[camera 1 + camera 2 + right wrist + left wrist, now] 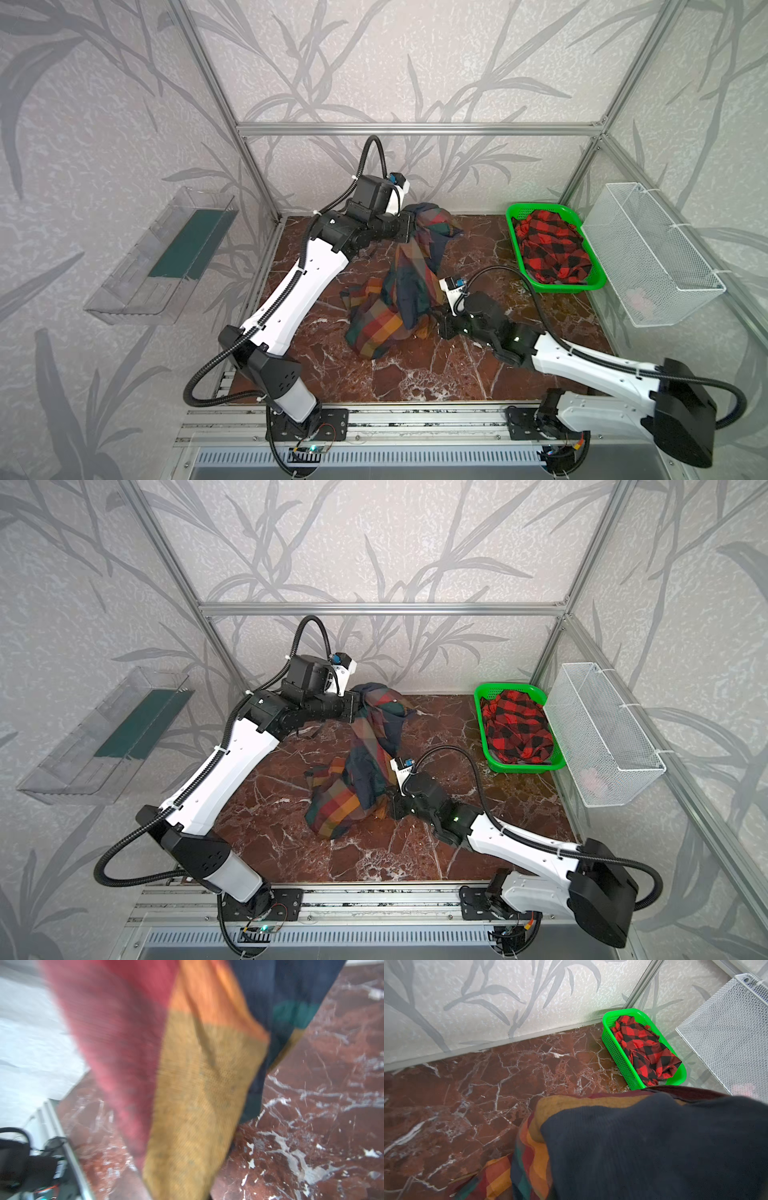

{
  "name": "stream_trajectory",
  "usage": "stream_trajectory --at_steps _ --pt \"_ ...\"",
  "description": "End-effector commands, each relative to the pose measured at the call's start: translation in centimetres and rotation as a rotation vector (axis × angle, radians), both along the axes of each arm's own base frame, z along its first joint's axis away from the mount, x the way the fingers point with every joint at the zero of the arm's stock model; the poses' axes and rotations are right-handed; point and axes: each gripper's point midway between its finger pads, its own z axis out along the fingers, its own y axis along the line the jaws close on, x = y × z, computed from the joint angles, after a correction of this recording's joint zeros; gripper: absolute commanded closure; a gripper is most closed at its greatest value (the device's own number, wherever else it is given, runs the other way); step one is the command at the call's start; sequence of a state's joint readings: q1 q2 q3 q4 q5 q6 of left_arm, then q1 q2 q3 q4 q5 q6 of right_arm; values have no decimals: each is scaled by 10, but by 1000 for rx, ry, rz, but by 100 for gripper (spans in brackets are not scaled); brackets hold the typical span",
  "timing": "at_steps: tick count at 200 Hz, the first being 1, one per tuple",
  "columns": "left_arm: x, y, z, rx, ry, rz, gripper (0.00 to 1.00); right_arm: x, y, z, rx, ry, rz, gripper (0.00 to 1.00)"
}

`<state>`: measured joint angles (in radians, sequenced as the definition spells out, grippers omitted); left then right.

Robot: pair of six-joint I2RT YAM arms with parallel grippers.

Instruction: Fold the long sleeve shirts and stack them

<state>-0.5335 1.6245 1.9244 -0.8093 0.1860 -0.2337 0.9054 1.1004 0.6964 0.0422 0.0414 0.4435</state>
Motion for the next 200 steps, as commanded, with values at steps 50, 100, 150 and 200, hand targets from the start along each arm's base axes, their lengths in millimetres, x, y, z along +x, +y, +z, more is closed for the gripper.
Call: stream_trajectory --at_steps 50,100,150,200 --pt "35 -14 27 53 -124 -88 100 -60 -56 176 172 -106 68 100" --pt "61 -42 -15 60 -30 -141 100 -65 -52 148 136 60 67 100" --pt "71 -50 -35 60 22 -147 74 -59 -16 95 292 251 74 100" --pt "7 -33 -12 -3 92 -173 21 -36 -6 86 373 271 -24 100"
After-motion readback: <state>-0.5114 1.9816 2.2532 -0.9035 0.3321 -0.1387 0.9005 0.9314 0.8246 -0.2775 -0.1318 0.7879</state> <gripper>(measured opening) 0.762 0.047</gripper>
